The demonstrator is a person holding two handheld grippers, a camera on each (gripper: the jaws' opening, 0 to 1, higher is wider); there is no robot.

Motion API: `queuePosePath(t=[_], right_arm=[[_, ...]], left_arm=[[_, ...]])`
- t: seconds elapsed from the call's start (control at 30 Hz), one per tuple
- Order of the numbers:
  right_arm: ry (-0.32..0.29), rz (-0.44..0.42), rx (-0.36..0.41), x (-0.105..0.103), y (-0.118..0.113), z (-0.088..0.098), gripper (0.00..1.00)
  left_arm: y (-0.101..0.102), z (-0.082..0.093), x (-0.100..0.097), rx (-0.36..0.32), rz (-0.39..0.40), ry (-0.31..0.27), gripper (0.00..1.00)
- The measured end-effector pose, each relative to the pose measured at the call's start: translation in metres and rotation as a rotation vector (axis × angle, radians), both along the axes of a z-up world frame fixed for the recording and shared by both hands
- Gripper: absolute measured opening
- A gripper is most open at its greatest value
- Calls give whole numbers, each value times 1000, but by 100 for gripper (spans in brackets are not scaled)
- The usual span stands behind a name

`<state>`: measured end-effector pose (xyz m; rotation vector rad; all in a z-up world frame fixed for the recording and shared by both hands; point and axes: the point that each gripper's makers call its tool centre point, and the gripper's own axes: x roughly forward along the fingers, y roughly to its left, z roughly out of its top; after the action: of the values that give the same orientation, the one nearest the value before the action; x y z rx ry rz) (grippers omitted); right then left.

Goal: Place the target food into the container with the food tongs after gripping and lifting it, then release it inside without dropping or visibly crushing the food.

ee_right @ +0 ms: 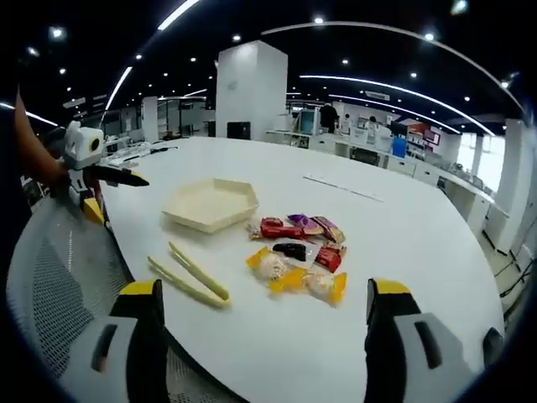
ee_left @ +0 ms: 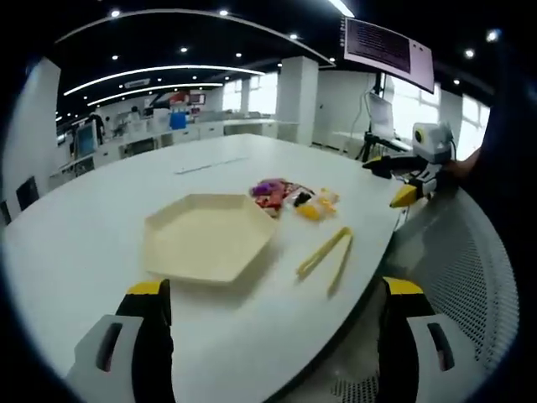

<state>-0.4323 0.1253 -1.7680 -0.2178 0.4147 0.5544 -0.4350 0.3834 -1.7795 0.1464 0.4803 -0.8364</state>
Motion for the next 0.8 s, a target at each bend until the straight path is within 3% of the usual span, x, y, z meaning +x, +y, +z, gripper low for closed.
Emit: queuePosePath(t=[0.3,0.8], right_arm=[[11,46,-16,-5,9,-1,95],[13,52,-4,-4,9,-2,100]], left_arm=[[-1,-2,-2,0,-11,14,99],[0,-1,0,-4,1,5,99]])
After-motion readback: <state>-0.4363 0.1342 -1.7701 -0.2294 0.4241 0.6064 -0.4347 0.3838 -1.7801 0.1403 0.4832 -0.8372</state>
